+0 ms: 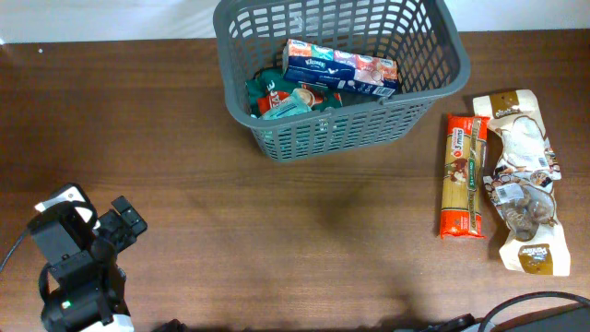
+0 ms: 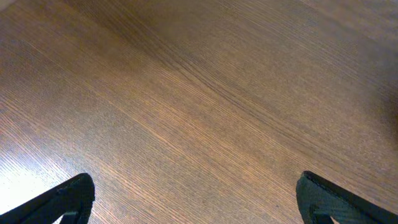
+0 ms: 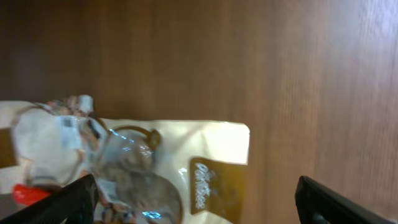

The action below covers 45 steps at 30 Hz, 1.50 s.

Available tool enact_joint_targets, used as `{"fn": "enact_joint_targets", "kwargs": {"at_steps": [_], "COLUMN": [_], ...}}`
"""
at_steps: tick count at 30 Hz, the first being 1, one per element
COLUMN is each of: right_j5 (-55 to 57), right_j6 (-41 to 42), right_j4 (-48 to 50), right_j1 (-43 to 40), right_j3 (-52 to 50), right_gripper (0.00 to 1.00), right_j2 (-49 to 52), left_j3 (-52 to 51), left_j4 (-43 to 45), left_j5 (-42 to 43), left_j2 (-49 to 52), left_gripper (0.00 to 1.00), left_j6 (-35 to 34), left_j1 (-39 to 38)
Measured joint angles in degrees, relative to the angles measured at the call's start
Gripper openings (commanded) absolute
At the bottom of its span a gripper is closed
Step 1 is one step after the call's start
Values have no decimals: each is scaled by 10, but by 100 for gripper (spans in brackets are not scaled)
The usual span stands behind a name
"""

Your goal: Pack container

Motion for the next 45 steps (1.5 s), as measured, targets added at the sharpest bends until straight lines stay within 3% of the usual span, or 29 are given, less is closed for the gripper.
{"fn": "enact_joint_targets", "kwargs": {"at_steps": [5,19,24,29,33,45], "right_j5": [-19,-74,-60,84,132,40], "right_j6": [-71,-377,-424,-438,-444,-615], "right_j4": [17,56,60,1,14,20], "right_j1": [14,246,249,241,236,236], "right_j3": [20,26,26,29,29,29], "right_gripper": [99,97,99,99,99,99], "right_j2": [0,4,4,4,4,4], "left_j3": [0,0,0,0,0,0], "left_j4": [0,2,2,2,2,2], "left_j5": [0,0,0,0,0,0], "left_j2": [0,0,0,0,0,0], "left_gripper": [99,99,99,99,99,99], "left_j6": [0,0,0,0,0,0], "left_j1": [0,0,0,0,0,0]}}
